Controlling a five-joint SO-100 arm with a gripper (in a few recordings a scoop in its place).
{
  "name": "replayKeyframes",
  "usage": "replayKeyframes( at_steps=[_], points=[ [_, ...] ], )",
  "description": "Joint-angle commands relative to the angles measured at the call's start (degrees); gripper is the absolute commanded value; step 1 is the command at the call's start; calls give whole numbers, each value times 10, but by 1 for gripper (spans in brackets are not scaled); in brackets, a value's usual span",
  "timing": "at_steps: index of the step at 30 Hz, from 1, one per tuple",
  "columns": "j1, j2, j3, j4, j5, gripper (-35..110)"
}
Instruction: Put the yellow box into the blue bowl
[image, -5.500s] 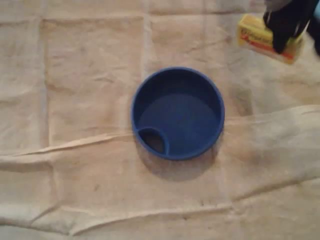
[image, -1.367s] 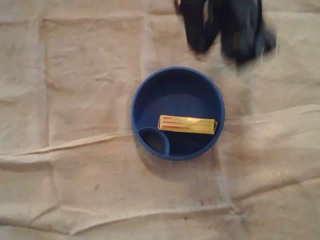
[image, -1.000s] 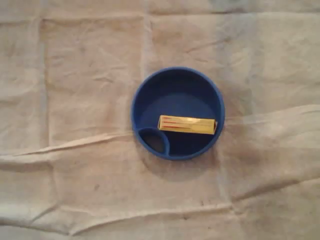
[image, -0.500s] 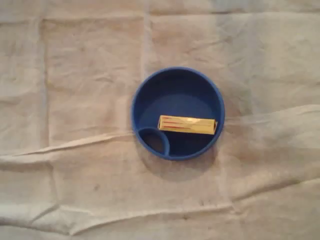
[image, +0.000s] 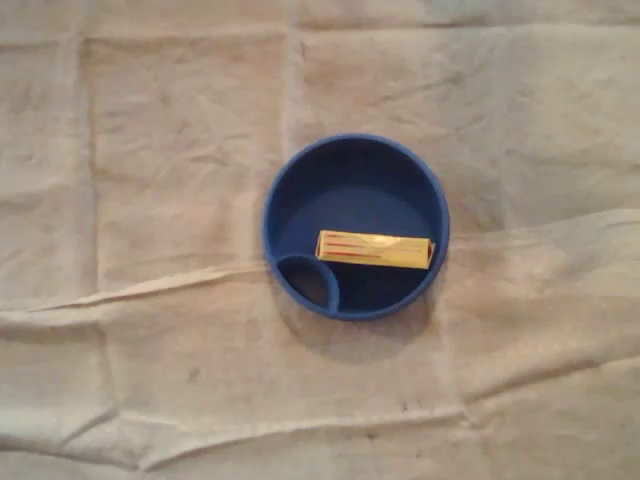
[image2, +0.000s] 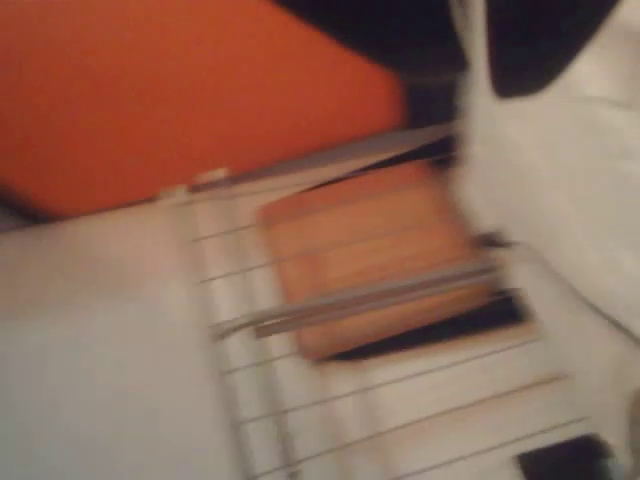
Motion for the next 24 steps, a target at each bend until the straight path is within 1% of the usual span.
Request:
replayKeyframes(
  at_steps=[1, 7, 12, 24],
  points=[
    [1, 47, 66, 0, -28, 0],
    [1, 149, 197, -1, -68, 0],
    [1, 211, 271, -1, -93, 0],
    [0, 277, 332, 1, -120, 0]
  ],
)
